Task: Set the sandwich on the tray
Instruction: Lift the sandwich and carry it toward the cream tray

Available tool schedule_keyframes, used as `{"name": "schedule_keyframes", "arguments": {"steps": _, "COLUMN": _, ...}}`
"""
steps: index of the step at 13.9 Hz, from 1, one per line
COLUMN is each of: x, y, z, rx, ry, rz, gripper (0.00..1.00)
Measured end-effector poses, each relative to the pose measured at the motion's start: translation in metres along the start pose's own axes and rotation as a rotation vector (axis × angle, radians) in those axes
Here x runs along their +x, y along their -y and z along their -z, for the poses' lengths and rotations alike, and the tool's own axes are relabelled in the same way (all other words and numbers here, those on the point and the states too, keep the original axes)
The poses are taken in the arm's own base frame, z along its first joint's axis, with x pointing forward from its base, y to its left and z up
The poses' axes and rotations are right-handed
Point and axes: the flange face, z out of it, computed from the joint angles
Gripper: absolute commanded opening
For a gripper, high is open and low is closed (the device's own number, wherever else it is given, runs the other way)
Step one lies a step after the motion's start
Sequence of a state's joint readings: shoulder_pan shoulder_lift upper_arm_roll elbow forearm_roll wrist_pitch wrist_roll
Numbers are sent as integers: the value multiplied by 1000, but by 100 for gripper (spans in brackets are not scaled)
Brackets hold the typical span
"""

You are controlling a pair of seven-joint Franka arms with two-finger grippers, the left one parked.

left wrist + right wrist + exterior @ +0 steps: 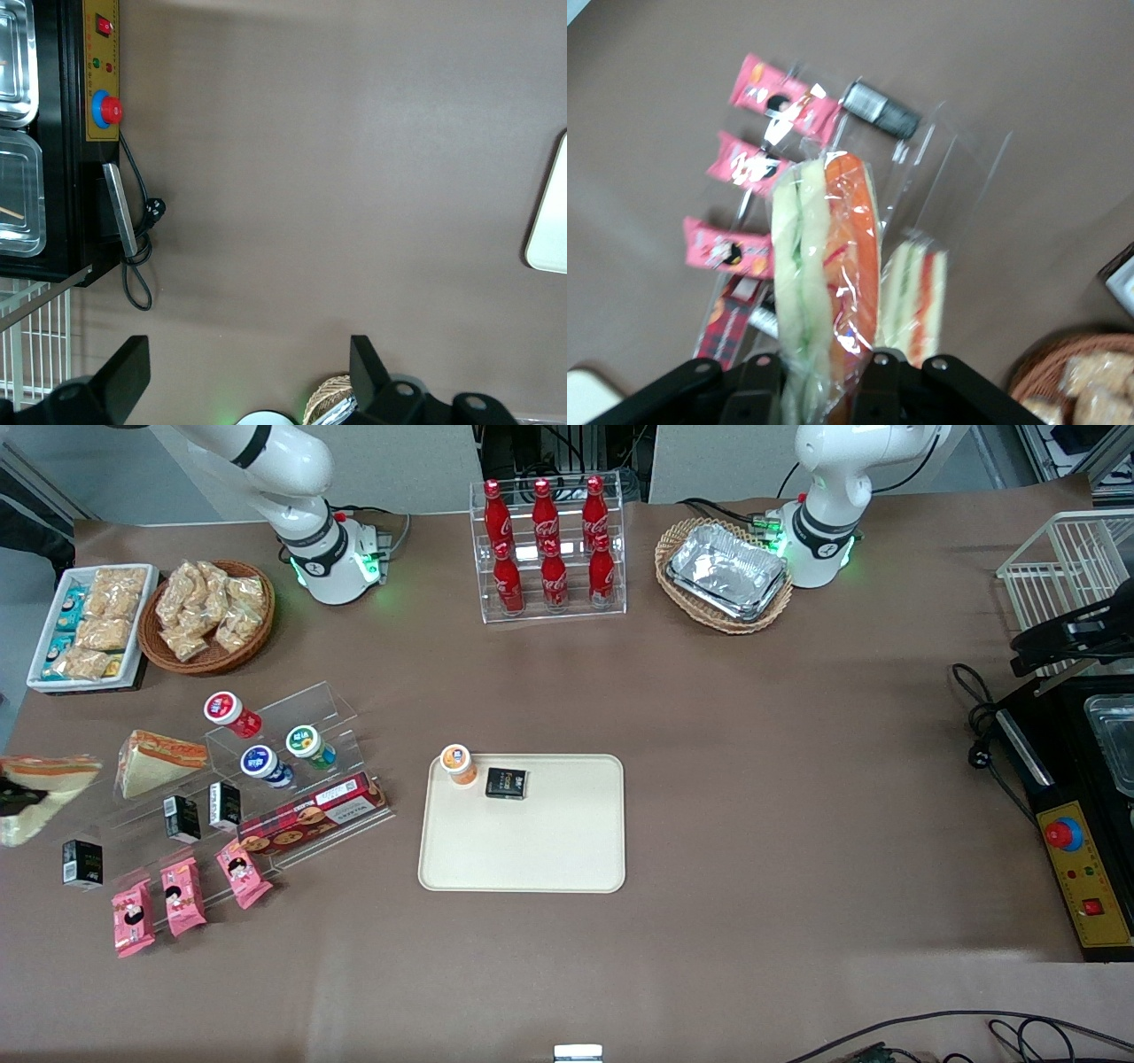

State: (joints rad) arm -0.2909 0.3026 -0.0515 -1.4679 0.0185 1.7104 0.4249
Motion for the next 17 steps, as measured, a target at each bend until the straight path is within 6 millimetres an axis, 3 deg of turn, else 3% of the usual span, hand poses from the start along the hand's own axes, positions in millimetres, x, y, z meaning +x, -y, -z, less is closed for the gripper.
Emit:
{"name": "schedule_keyframes", "arguments": {"steps": 4, "x": -57, "y": 92, "z": -3, "rx": -13, "ry": 33, "rz": -74, "gripper": 3}}
{"name": "schedule_keyframes", "arguments": {"steps": 8, "x": -141, "y": 193, "z": -9, "rx": -24, "ry": 40, "rz": -208, "gripper": 4}}
{"name": "schedule_keyframes", "arguments": {"steps": 12, "x": -226, "y": 288, "z": -57, "rx": -29, "ry": 39, "rz": -330, "gripper": 4}}
{"name": "schedule_keyframes", "arguments": {"steps": 17, "x": -293, "y": 364, "z": -119, "rx": 40, "ry": 17, "rz": -498, "gripper": 4}}
